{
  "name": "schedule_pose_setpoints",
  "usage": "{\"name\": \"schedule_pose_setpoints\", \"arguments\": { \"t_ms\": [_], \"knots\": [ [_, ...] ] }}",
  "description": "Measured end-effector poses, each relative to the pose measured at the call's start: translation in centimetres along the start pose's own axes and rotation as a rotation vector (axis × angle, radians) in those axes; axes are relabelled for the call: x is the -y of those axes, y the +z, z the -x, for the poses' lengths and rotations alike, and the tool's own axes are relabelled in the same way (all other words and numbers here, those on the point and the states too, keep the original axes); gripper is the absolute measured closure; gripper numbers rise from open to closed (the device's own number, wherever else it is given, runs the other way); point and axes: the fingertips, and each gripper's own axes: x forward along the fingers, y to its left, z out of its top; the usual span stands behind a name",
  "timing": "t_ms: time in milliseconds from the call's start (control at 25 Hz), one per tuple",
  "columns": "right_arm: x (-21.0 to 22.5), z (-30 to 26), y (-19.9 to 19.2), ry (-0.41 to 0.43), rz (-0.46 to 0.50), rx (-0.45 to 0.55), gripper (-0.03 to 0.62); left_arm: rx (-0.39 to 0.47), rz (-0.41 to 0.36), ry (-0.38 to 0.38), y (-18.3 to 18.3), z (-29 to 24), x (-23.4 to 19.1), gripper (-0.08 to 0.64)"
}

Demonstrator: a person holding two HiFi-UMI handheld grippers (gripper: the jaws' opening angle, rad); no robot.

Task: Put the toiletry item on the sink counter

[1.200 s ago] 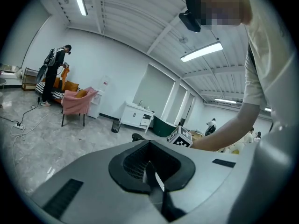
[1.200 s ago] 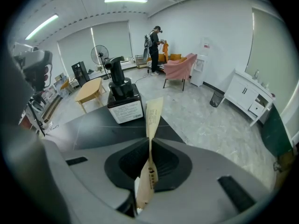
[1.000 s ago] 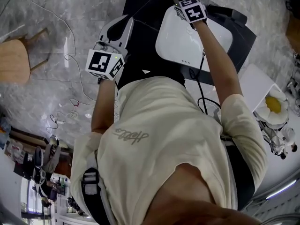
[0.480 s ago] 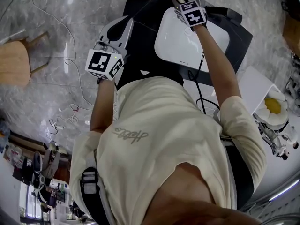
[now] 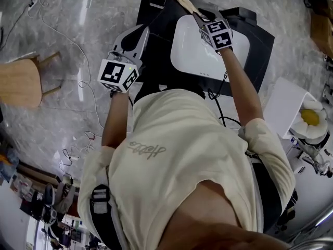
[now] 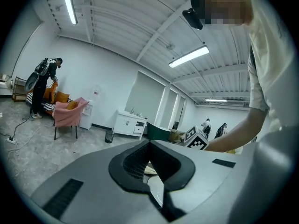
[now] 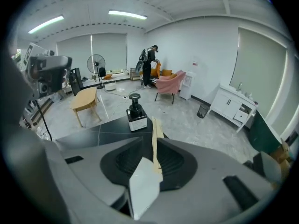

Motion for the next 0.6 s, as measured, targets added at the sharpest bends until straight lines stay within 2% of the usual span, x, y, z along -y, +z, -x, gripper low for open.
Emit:
{"name": "schedule_pose_setpoints", "arguments": {
  "t_ms": [200, 320, 400, 480, 600],
  "knots": [
    [-1.5, 4.5, -0.9, -0.007, -0.055, 0.061, 0.499, 0.025, -0.032, -0.008, 1.7, 0.9, 1.2, 0.558],
    [-2.4, 7.3, -0.6, -0.008, -0.093, 0.115, 0.561, 0.035, -0.043, -0.012, 2.5, 1.5, 2.1, 0.558],
    [-2.8, 9.0, -0.2, -0.01, -0.122, 0.152, 0.563, 0.04, -0.049, -0.016, 3.0, 1.9, 2.7, 0.558],
    [-3.3, 10.6, 0.3, -0.006, -0.135, 0.185, 0.597, 0.043, -0.056, -0.021, 3.4, 2.2, 3.3, 0.558],
    [-4.6, 12.8, 0.7, 0.032, -0.152, 0.225, 0.597, 0.05, -0.067, -0.028, 3.9, 2.6, 4.4, 0.558]
  ]
}}
